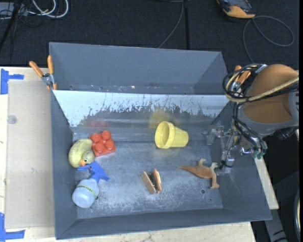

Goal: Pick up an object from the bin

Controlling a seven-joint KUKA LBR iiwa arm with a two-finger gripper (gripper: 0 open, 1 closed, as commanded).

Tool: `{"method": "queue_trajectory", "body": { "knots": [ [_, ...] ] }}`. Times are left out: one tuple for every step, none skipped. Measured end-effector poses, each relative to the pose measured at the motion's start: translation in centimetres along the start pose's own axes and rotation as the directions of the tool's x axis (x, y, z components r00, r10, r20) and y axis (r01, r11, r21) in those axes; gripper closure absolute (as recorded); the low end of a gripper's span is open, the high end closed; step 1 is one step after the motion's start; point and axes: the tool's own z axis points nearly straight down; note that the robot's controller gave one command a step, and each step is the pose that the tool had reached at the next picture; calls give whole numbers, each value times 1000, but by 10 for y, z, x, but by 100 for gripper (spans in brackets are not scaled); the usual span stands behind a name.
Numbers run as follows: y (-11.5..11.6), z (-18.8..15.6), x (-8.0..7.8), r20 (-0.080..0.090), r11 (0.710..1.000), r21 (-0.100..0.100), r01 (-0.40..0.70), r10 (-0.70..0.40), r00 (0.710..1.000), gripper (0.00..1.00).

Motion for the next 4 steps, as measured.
{"method": "queue_trajectory", "body": {
  "knots": [
    [0,-5,-2,7,1000,2,3,-3,1000,0],
    [-12,60,29,-3,985,-3,-172,172,985,100],
    [-12,60,29,-3,985,-2,-171,171,985,100],
    [-13,20,31,-10,985,-3,-174,174,985,100]
  ]
}}
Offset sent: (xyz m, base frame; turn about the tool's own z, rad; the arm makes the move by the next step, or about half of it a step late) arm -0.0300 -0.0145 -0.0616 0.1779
